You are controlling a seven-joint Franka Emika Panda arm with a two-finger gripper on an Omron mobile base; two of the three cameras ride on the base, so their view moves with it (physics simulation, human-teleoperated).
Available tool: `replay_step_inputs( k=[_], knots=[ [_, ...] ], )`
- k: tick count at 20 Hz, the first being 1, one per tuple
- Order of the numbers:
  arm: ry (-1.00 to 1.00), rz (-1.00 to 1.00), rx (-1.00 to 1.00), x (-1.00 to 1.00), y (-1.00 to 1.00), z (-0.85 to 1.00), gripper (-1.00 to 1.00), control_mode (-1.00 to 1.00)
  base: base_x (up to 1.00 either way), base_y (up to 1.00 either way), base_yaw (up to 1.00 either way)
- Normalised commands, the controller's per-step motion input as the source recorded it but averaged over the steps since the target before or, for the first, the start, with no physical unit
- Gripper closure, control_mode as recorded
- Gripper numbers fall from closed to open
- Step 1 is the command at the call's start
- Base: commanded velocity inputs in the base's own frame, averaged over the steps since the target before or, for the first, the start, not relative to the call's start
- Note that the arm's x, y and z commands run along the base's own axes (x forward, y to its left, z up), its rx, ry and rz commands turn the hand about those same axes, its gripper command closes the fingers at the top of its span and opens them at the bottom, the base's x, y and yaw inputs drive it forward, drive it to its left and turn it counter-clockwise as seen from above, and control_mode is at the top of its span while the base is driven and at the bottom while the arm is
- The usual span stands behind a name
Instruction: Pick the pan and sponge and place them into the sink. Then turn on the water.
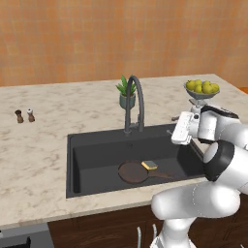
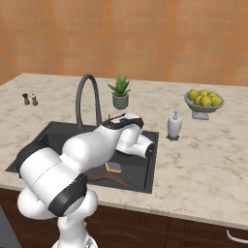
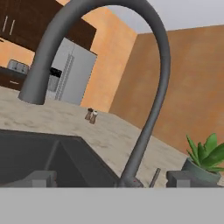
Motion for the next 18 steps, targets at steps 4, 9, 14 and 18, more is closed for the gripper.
replay_step_inputs(
  k=[4,9,14,18],
  knots=[
    [0.01,0.0,0.01,0.32,0.35,0.0,-1.0,-1.0,0.0,0.0,0.0],
    [0.02,0.0,0.01,0.27,0.27,0.0,-1.0,-1.0,0.0,0.0,0.0],
    [0.0,0.0,0.09,0.12,0.12,0.0,-1.0,-1.0,0.0,0.0,0.0],
    [0.03,-0.02,0.18,0.02,0.02,0.0,-1.0,-1.0,0.0,0.0,0.0]
  ],
)
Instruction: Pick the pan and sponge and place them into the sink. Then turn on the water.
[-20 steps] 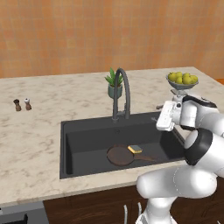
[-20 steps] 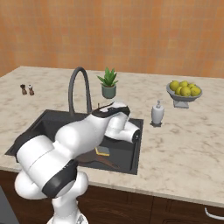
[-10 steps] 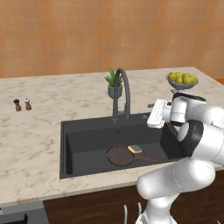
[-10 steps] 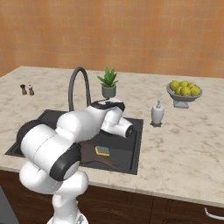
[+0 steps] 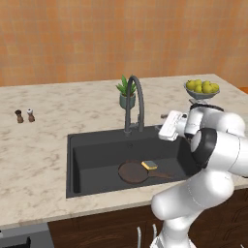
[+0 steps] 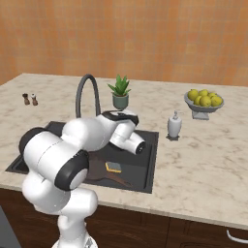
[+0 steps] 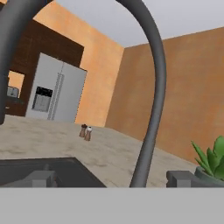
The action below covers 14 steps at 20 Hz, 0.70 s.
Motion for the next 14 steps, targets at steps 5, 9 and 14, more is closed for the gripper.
replay_step_inputs(
  k=[5,9,14],
  knots=[
    [0.1,0.0,0.1,0.14,0.19,0.0,-1.0,-1.0,0.0,0.0,0.0],
    [0.03,0.0,0.0,0.29,0.19,0.0,-1.0,-1.0,0.0,0.0,0.0],
    [0.0,0.0,0.02,0.28,0.01,0.0,-1.0,-1.0,0.0,0.0,0.0]
  ],
)
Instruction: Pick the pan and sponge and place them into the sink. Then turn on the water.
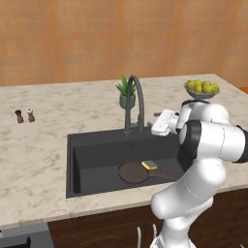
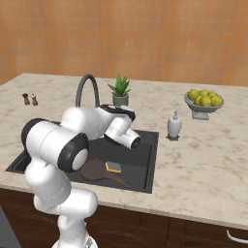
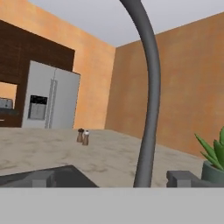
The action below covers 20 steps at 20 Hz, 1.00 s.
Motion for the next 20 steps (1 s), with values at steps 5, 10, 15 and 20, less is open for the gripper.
replay_step_inputs(
  k=[5,10,15,20],
  knots=[
    [0.0,0.0,0.01,0.31,0.0,-0.04,-1.0,-1.0,0.0,0.0,0.0],
    [0.0,0.0,0.0,0.3,0.03,-0.2,-1.0,-1.0,0.0,0.0,0.0],
    [0.0,0.0,0.0,0.36,0.11,-0.29,-1.0,-1.0,0.0,0.0,0.0],
    [0.0,0.0,0.0,0.41,0.03,-0.03,-1.0,-1.0,0.0,0.0,0.0]
  ],
)
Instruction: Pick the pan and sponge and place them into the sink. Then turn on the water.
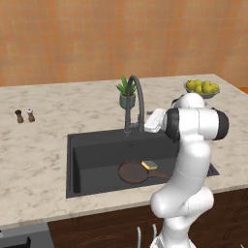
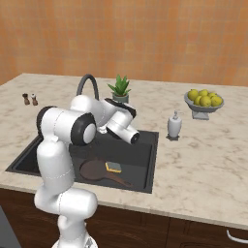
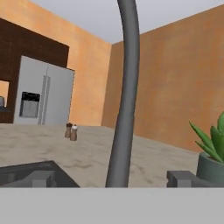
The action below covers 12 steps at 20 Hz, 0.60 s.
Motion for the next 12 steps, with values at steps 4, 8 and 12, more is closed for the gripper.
replay_step_inputs(
  k=[4,8,12],
  knots=[
    [0.0,0.0,0.0,0.46,0.0,-0.09,-1.0,-1.0,0.0,0.0,0.0],
    [0.0,0.0,0.0,0.52,0.0,-0.28,-1.0,-1.0,0.0,0.0,0.0],
    [0.0,0.0,0.0,0.51,0.0,-0.31,-1.0,-1.0,0.0,0.0,0.0]
  ],
)
